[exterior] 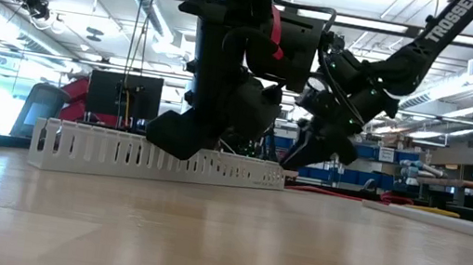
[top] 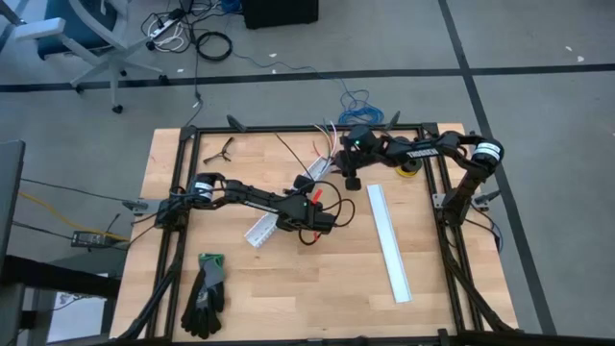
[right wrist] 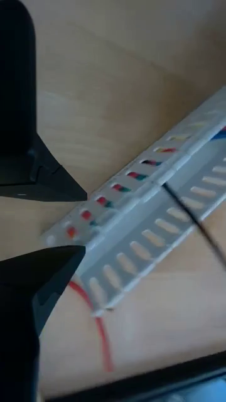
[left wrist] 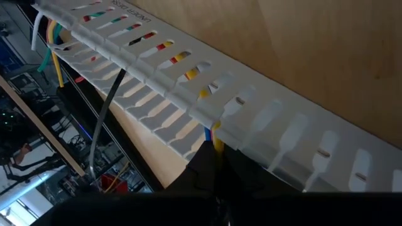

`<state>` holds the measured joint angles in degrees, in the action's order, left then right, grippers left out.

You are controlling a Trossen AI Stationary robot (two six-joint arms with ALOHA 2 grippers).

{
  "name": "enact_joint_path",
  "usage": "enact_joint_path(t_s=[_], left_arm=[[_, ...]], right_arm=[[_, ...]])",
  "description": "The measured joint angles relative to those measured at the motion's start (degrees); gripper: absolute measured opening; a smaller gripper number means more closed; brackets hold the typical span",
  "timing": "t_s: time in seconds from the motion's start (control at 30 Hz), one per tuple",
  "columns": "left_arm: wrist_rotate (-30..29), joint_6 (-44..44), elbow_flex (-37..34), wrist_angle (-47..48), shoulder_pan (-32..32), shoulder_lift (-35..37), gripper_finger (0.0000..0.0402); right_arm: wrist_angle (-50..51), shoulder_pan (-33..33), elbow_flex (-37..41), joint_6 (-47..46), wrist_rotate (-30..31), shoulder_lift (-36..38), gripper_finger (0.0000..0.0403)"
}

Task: Ziptie cables
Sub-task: Put the cable wires into the white cable duct

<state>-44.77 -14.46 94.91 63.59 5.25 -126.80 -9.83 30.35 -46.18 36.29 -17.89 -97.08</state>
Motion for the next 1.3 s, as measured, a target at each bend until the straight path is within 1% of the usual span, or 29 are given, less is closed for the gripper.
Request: enact_joint_path(t_s=[0.1, 0.27, 0.4, 0.47, 0.57, 0.63, 0.73, 0.83, 0.87, 1.0, 1.17, 1.3], left_arm=[[-0.04, -0.02, 0.0, -0.23, -0.04, 0.0, 0.0015], [-0.03, -0.02, 0.0, -0.91, -0.04, 0.0, 0.0015], [-0.04, 0.0, 0.0, -1.05, -0.04, 0.0, 0.0015], [-0.08, -0.01, 0.0, -1.05, -0.04, 0.0, 0.0015], [-0.16, 0.04, 0.0, -1.1, -0.04, 0.0, 0.0015], [-0.27, 0.57, 0.0, -1.08, -0.04, 0.0, 0.0015], [-1.13, 1.57, 0.0, -0.5, -0.04, 0.0, 0.0015], [-2.26, 2.29, 0.0, 1.07, -0.16, 0.0, 0.0015], [-2.51, 2.87, 0.0, 1.71, -0.26, 0.0, 0.0015], [-2.78, 7.03, 0.04, 5.92, -0.63, 0.0, 0.0015], [-2.13, 12.36, 0.04, 13.3, -0.74, 0.0, 0.0015], [-2.12, 16.83, 0.04, 19.12, -0.76, 0.0, 0.0015]], right_arm=[[-0.38, -1.48, -0.91, 3.82, 2.36, 0.0, 0.0112], [0.18, -2.49, -2.11, 8.1, 2.92, -0.26, 0.0112], [8.18, -2.38, -3.6, 9.18, 2.91, -0.26, 0.0112], [10.14, -2.02, -3.84, 9.8, 2.88, -0.26, 0.0111], [12.27, -1.75, -3.77, 11.86, 4.51, -0.26, 0.0111], [12.44, -1.77, -3.75, 12.04, 5.63, -0.26, 0.0104], [14.44, -1.61, -3.75, 12.91, 5.74, -0.26, 0.007], [15.85, -1.61, -3.77, 12.01, 5.68, -0.09, 0.0021], [16.22, -1.64, -3.77, 10.98, 5.62, -0.07, 0.0012], [17.72, -1.5, -3.69, 6.85, 6.41, -0.09, 0.0007], [20.01, -0.71, -3.69, 4.53, 6.96, 0.04, 0.0003], [22.9, -0.38, -3.65, 3.79, 7.6, 1.89, 0.0002]])
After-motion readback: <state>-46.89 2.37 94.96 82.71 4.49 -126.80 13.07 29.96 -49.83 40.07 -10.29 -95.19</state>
